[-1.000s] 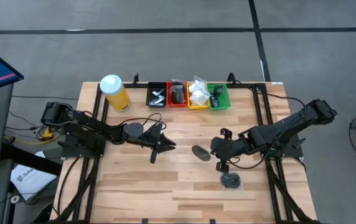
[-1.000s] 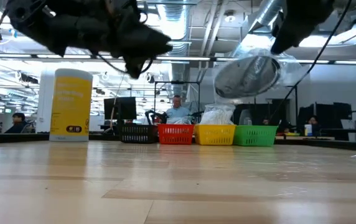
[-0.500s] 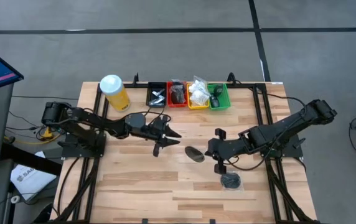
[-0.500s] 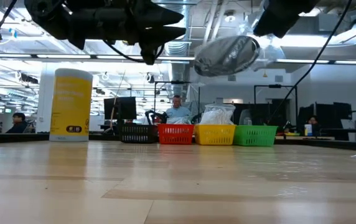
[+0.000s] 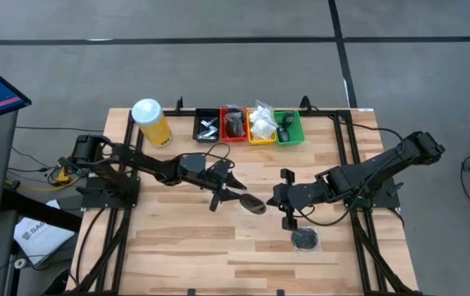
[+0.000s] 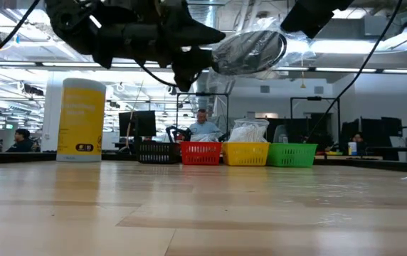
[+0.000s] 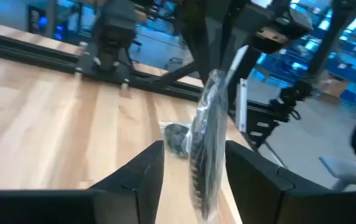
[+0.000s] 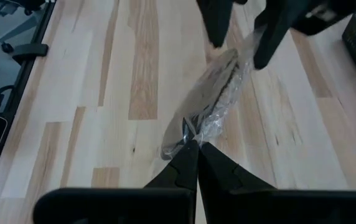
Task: Pick & Place Travel size toiletries
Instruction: Put the hairbrush into the red bin
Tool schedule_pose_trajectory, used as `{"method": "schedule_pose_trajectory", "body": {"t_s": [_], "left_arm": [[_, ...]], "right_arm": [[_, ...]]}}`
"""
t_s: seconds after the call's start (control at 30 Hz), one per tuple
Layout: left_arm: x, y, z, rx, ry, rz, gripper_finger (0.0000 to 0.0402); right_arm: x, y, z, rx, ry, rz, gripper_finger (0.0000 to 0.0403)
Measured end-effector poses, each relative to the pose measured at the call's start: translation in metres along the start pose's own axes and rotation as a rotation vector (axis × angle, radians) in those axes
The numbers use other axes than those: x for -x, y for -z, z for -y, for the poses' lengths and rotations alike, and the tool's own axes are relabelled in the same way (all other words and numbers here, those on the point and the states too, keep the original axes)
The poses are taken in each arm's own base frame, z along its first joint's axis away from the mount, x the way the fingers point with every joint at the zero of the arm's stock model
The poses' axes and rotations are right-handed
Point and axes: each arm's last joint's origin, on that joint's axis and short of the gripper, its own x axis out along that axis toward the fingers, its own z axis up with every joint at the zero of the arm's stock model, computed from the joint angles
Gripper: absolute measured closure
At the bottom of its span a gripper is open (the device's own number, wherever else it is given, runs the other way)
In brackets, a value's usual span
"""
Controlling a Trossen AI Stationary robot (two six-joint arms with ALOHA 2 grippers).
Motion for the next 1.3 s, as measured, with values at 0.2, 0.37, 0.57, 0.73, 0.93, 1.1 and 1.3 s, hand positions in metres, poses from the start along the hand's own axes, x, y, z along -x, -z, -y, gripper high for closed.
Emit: {"method": "schedule_pose_trajectory", "body": {"t_s": [0.2,0.37,0.57,0.73,0.93,1.1,1.3], "left_arm": [[-0.009,-0.001,-0.002,0.0,0.019,-0.002,0.0233],[-0.009,-0.002,0.0,0.0,0.078,-0.016,0.0242],[-0.009,-0.002,0.001,-0.008,0.083,-0.016,0.0268],[-0.009,-0.001,0.001,-0.009,0.082,-0.018,0.0303],[-0.009,-0.001,0.001,-0.022,0.081,-0.017,0.0379],[-0.009,-0.001,0.001,-0.035,0.081,-0.017,0.0375],[-0.009,-0.001,0.001,-0.036,0.081,-0.018,0.0384]], "right_arm": [[0.0,0.001,0.0,0.006,0.009,-0.007,0.0403],[-0.001,-0.001,0.005,0.018,0.037,0.0,0.0403],[-0.002,-0.002,0.01,0.007,0.051,0.004,0.0403],[-0.003,-0.003,0.011,0.008,0.054,0.007,0.0403],[-0.003,-0.003,0.011,0.009,0.055,0.007,0.0403],[-0.003,-0.003,0.012,0.007,0.057,0.007,0.0403],[-0.003,-0.003,0.013,0.005,0.06,0.003,0.0403]]}}
